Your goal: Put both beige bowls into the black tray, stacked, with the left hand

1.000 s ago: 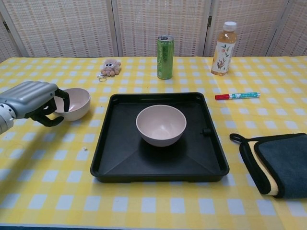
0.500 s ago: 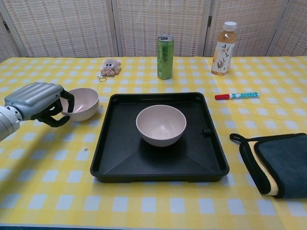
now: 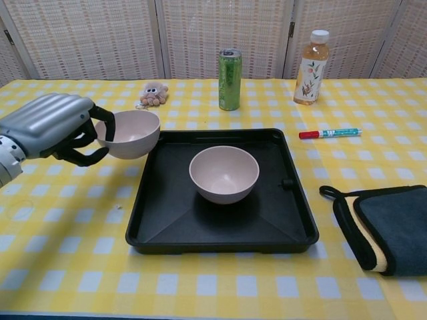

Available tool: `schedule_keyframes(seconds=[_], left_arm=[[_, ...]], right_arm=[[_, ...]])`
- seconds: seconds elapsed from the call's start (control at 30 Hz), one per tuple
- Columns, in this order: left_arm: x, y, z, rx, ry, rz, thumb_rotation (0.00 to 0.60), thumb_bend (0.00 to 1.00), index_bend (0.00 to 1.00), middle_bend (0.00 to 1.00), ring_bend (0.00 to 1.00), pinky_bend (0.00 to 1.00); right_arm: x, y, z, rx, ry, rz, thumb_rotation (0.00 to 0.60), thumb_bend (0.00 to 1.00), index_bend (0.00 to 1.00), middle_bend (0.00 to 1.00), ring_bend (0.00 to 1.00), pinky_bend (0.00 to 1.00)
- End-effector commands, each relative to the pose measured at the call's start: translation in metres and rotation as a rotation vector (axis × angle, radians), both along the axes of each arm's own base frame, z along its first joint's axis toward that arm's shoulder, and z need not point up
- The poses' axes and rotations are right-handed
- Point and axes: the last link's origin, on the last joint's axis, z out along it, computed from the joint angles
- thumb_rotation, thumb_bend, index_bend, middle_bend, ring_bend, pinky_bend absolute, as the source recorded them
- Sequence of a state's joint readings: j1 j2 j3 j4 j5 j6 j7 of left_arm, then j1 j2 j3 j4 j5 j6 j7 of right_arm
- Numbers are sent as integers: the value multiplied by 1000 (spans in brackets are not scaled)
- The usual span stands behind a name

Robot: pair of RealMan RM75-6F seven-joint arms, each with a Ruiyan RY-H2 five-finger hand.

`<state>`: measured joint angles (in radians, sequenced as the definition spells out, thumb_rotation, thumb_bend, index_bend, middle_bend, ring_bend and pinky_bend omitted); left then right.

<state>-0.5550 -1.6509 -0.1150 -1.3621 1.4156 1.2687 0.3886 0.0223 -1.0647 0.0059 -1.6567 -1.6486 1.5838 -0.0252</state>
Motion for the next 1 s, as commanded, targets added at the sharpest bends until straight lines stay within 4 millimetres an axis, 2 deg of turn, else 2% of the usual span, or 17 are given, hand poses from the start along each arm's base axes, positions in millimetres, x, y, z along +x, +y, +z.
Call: schedule_keyframes(seconds=[0.03, 0.2, 0.47, 0.67, 1.0], left_arm=[[14, -13, 1, 1, -3, -59, 600, 461, 594, 1000, 1000, 1000], [39, -23, -9, -20, -24, -117, 600, 462, 595, 1000, 1000, 1000], [71, -21, -39, -38, -56, -144, 600, 461, 597, 1000, 1000, 1000], [80, -17, -54, -42, -55, -146, 600, 462, 597, 1000, 1000, 1000], [90, -23, -71, -67, -58, -173, 600, 461, 599, 1000, 1000, 1000]], right_arm=[[0, 2, 1, -10, 0, 5, 600, 306, 0, 0, 0, 0], [1, 5, 5, -18, -15, 13, 600, 306, 0, 0, 0, 0], [0, 8, 5, -15, -14, 15, 600, 307, 0, 0, 0, 0], [-2, 9, 7, -19, -13, 10, 600, 306, 0, 0, 0, 0], [-3, 11, 10, -29, -18, 5, 600, 307, 0, 0, 0, 0]])
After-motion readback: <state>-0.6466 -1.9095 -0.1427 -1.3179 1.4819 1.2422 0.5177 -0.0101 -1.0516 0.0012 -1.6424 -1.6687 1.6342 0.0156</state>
